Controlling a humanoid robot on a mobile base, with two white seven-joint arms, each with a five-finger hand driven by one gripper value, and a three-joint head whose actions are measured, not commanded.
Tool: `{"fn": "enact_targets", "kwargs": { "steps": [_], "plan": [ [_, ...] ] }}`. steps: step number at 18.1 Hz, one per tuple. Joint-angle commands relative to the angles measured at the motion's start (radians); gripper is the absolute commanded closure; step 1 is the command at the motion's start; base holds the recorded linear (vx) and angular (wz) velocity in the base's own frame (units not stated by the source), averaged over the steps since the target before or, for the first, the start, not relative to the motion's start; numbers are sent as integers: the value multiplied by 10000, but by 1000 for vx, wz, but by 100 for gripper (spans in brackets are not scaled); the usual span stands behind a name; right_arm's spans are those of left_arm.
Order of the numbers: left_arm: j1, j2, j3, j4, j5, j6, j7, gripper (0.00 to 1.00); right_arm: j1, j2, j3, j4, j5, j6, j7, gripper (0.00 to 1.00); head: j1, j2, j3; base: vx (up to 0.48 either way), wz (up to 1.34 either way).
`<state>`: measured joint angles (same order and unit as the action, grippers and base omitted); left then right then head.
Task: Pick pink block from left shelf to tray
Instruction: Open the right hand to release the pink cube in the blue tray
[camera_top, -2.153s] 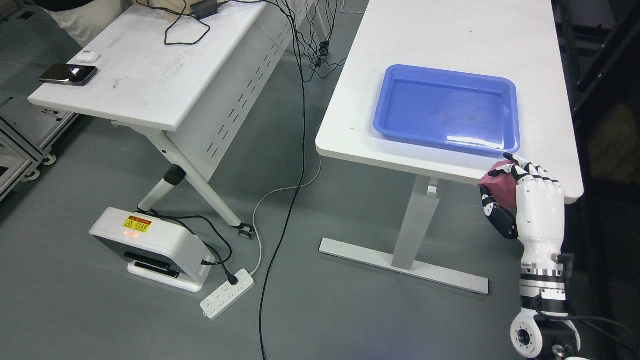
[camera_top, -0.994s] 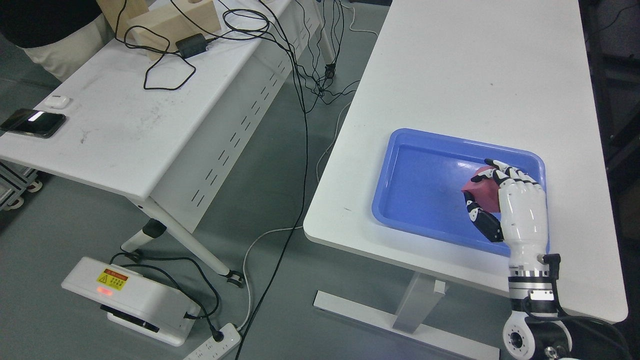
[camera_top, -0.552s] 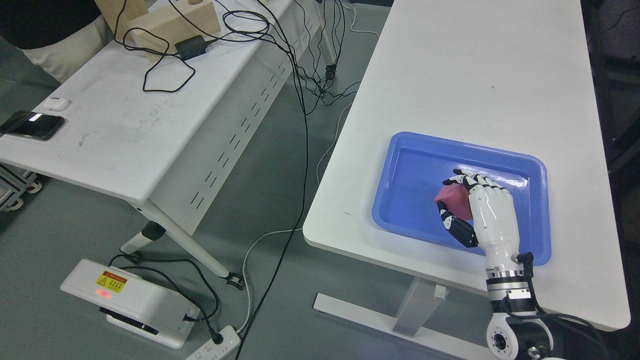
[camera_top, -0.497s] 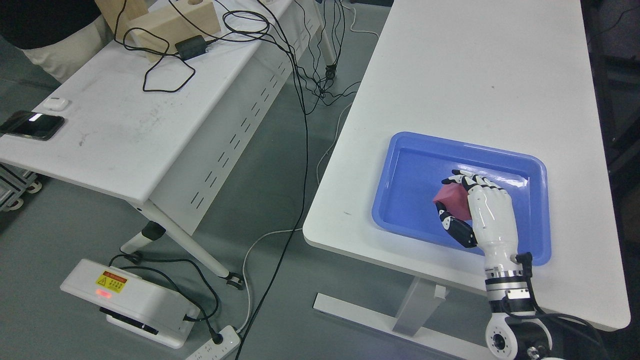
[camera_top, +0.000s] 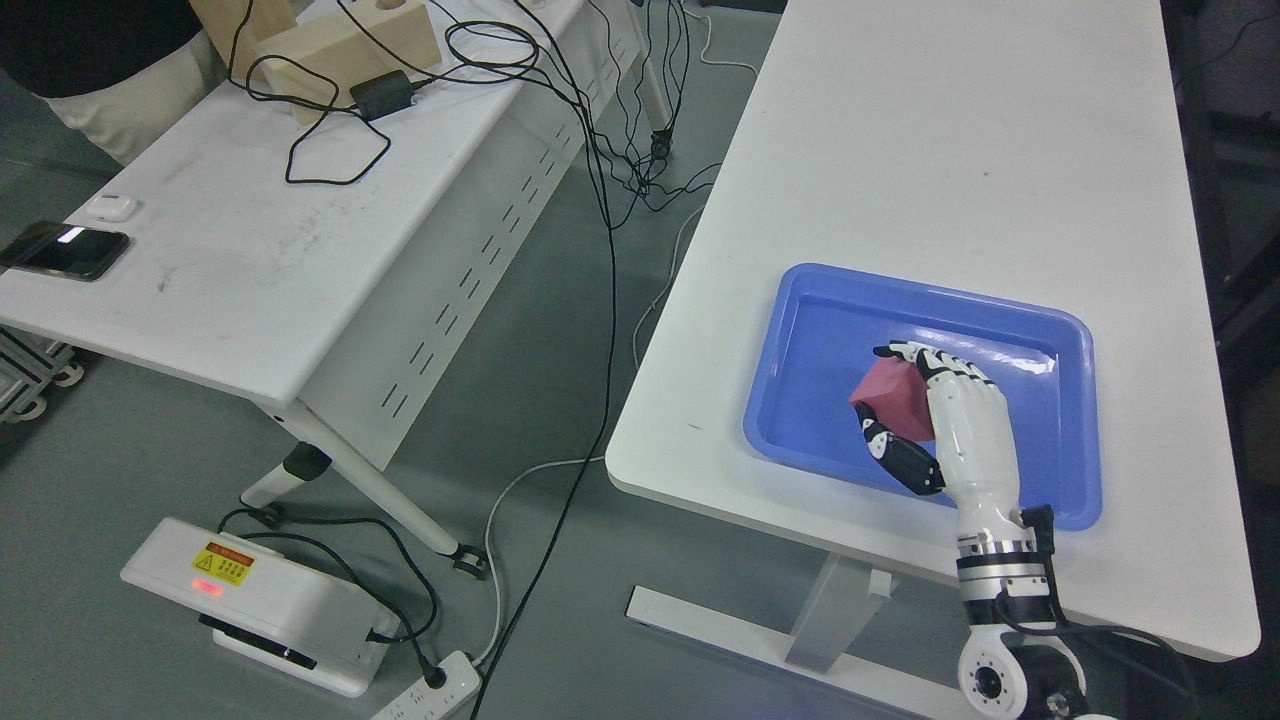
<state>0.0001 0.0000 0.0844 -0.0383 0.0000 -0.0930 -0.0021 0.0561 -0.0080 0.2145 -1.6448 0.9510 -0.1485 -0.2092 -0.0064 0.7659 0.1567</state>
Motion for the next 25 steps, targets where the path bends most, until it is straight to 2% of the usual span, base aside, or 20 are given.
{"fn": "enact_targets", "kwargs": {
  "steps": [1,3,6,8,13,18,22,25],
  "plan": [
    [-108,174,0,0,-15,-6,5,0,-40,-94,3,4,-444,135,-25,52,0,0,0,0,0],
    [-123,174,0,0,-15,-6,5,0,-70,-94,-120,4,-490,150,-40,49,0,0,0,0,0],
    [-108,174,0,0,-15,-6,5,0,-86,-94,-227,4,-1071,150,-25,39,0,0,0,0,0],
    [-108,174,0,0,-15,-6,5,0,-86,-94,-258,4,-1455,135,-25,31,0,0,0,0,0],
    [-108,174,0,0,-15,-6,5,0,-86,-94,-289,4,-2451,150,-9,2,0,0,0,3,0],
    [-123,174,0,0,-15,-6,5,0,-116,-94,-641,4,-3341,334,-85,1,0,0,0,30,0],
    [-108,174,0,0,-15,-6,5,0,-116,-94,-1162,4,-5899,426,-25,1,0,0,0,13,0],
    [-108,174,0,0,-15,-6,5,0,-116,-94,-1500,4,-6457,625,-55,1,0,0,0,-29,-7]
  ]
}}
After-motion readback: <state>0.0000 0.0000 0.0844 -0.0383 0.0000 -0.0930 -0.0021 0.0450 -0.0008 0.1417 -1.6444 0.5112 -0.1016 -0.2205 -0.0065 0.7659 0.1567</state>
